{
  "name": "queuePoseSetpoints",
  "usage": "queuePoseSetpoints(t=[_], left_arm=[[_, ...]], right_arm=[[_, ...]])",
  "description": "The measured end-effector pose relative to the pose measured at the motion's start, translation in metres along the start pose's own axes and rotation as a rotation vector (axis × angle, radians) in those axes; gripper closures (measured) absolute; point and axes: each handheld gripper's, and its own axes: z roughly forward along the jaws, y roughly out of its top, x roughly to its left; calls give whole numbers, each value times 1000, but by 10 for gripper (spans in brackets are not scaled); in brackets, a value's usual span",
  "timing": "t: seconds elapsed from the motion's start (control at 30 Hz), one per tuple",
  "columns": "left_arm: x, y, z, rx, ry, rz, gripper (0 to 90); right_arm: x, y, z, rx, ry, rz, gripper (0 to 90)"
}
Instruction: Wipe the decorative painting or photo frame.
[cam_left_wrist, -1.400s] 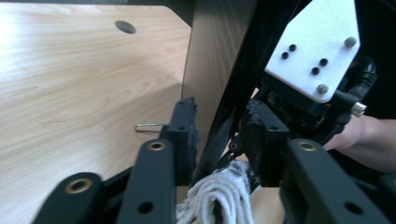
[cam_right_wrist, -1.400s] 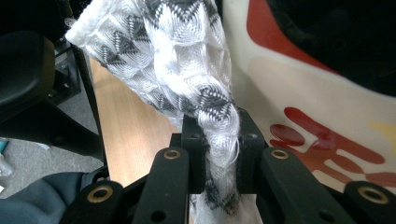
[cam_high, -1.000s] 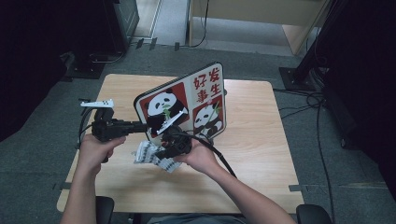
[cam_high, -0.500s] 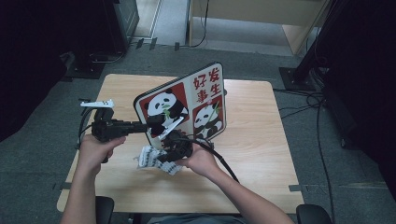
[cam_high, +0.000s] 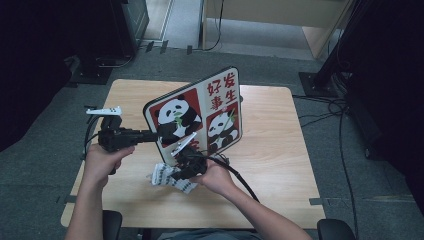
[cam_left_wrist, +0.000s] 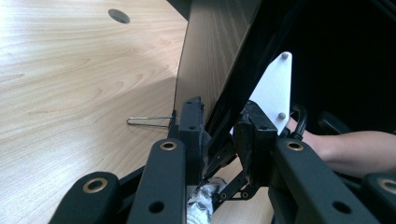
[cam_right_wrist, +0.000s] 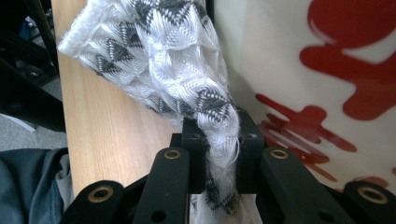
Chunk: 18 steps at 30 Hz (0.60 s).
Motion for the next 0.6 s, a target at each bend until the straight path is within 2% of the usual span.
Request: queuePoseSetpoints(t=[0.17, 0.27, 0.43, 0.5, 0.6], left_arm=[[-1, 0, 0, -5, 12, 8, 742], [-1, 0, 0, -4, 7, 6, 743], [0, 0, 0, -8, 3, 0, 741], [0, 0, 0, -9, 3, -1, 741], [0, 0, 0, -11, 8, 6, 743]], right_arm=[[-4, -10, 1, -1, 2, -13, 800], [-9, -14, -1, -4, 3, 5, 800], [-17, -18, -8, -6, -24, 11, 801], [-20, -18, -13, -14, -23, 23, 804], [-20, -17, -22, -25, -13, 9, 804]])
